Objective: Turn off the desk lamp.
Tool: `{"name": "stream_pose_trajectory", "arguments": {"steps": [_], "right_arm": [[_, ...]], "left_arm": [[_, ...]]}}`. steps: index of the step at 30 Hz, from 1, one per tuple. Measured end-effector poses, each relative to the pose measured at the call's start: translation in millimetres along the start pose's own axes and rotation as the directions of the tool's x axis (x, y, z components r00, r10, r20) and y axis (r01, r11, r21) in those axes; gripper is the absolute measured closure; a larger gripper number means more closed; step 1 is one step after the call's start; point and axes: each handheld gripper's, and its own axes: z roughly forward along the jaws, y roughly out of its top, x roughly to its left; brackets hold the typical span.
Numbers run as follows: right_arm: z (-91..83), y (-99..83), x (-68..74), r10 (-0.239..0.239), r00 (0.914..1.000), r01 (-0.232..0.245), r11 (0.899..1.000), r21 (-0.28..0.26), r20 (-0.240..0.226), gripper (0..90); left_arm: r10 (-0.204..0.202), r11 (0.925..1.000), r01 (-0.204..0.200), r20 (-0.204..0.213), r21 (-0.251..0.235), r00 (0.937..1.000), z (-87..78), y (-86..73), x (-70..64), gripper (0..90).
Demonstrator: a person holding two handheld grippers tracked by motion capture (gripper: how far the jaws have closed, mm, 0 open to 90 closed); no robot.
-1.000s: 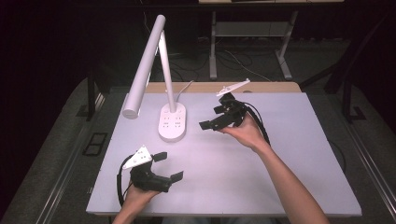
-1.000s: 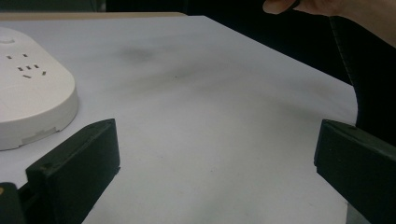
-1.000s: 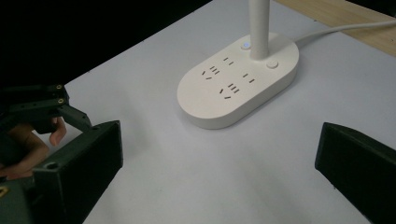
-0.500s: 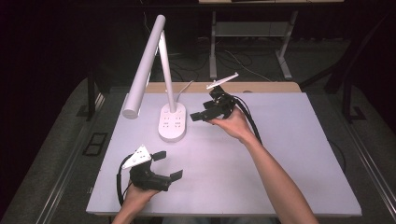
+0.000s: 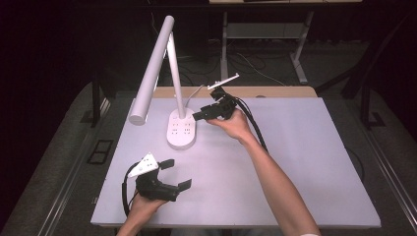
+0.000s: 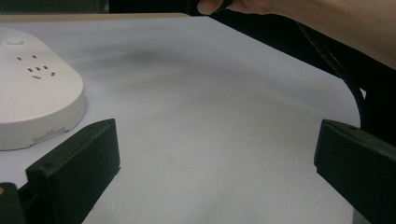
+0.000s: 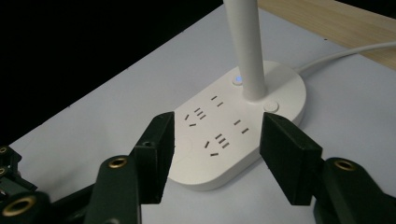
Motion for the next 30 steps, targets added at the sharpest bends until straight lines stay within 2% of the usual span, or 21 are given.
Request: {"name": "stream_pose_trajectory", "arguments": {"steps": [8,13,21,26,30], "right_arm": [[18.6,-2.5,-11.0,0.024,0.9993,-0.024,1.0,0.0,-0.03,57.2],[25.2,-5.2,-18.3,0.05,0.9982,-0.05,0.999,-0.006,-0.034,67.9],[30.3,-4.7,-28.7,0.083,0.9963,-0.083,0.996,-0.019,-0.022,77.6],[35.7,0.0,-36.4,0.112,0.9937,-0.112,0.994,-0.012,-0.007,89.5],[42.4,2.9,-39.1,0.13,0.9914,-0.13,0.991,-0.012,0.016,89.9]], "left_arm": [[0.003,1.0,-0.003,0.007,0.0,1.0,0.5,0.1,-1.2,0.0],[0.003,1.0,-0.003,0.006,0.0,1.0,0.0,0.2,-0.9,0.0],[0.006,1.0,-0.006,0.004,0.0,1.0,-0.4,0.3,-0.2,0.0],[0.01,0.9999,-0.01,0.004,0.003,0.9999,-0.1,0.3,0.5,0.0],[0.01,0.9999,-0.01,0.007,0.002,0.9999,0.1,0.4,0.2,0.0]]}}
